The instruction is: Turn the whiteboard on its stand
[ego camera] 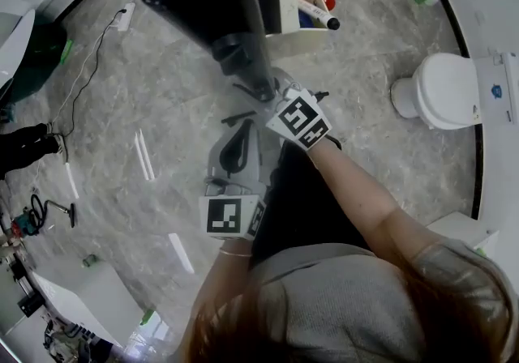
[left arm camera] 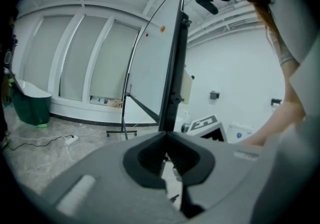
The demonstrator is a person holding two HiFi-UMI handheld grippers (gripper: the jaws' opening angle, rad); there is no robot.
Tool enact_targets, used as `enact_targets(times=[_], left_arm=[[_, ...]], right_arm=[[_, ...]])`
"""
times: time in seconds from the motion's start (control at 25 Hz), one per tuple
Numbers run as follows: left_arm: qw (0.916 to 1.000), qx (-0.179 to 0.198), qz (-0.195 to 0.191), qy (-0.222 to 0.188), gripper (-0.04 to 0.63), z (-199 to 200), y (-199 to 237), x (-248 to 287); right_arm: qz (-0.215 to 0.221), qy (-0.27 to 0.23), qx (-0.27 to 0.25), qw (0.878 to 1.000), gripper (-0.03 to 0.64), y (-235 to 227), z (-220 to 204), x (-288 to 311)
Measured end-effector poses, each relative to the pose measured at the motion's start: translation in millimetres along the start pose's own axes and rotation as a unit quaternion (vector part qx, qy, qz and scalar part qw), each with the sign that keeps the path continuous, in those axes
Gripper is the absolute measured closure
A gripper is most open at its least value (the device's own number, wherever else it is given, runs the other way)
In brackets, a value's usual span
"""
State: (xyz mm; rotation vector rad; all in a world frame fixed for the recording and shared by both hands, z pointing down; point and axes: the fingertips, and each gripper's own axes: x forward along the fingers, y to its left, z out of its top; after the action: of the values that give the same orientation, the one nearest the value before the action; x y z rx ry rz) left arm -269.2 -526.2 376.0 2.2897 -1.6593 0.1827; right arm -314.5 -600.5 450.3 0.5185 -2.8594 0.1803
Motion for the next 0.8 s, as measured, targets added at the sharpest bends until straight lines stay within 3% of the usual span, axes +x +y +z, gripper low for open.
enact_targets(times=[0.28,0.56,0.8], left_arm=[[0.9994,-0.001,-0.032,0.015,0.595,-16.8,-18.1,-25.8],[0.9973,-0.006,-0.065,0.034,0.595,-49.3,-70.5,-32.7],[0.9984,-0.004,-0.045,0.033,0.595,-46.5,-87.8,-35.9]], right_arm=[[-0.012,-0.008,-0.009,1.000,0.540,-1.8,-6.2,-25.6],[-0.044,-0.021,-0.013,0.999,0.543,-12.0,-13.9,-63.8],[-0.079,-0.013,0.008,0.997,0.537,-6.4,-24.0,-93.6]])
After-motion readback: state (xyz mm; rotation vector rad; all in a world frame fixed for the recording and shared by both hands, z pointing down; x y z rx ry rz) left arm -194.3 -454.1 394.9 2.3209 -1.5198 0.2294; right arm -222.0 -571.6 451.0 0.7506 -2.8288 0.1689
